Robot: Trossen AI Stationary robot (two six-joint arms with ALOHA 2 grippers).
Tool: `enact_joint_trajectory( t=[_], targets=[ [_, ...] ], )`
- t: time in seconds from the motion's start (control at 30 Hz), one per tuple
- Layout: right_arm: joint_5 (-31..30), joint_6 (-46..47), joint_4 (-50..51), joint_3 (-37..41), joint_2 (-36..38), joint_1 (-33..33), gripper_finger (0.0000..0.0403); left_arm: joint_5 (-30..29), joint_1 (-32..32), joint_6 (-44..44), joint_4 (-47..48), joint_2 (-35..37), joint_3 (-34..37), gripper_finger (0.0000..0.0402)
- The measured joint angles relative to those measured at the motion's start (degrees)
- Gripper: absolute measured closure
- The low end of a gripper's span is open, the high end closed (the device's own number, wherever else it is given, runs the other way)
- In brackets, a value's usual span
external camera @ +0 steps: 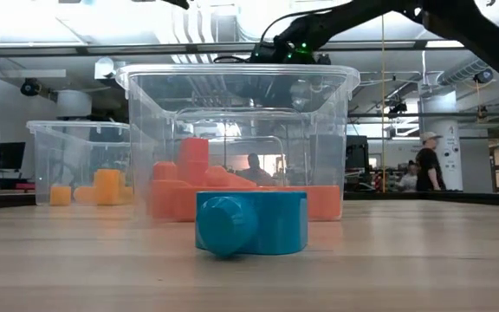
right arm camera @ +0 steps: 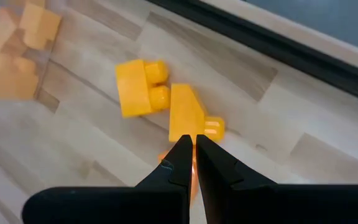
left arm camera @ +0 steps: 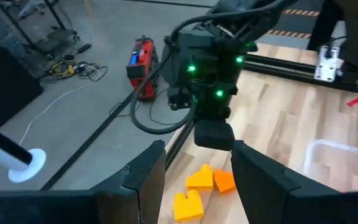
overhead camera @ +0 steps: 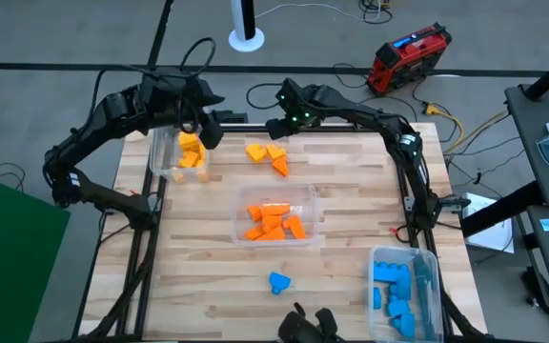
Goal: Sort blocks
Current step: Put the yellow game piece into the top left transparent bin
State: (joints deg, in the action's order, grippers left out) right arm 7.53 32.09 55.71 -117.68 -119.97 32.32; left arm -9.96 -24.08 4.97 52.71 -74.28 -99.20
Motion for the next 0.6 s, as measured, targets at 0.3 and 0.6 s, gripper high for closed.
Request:
enact_joint_trajectory(
  t=[0.3,0.6],
  targets=[
    [0.0,-4.7,-1.9,0.0,0.0,0.3,0.0390,0.0,-6.0,0.1,2.9,0.0,0.0,0.0241],
    [1.8,4.1,-3.1,0.0,0.1,-0.1,0.0390,0.0,-8.5,0.6,3.2,0.0,0.0,0.0241]
  ],
)
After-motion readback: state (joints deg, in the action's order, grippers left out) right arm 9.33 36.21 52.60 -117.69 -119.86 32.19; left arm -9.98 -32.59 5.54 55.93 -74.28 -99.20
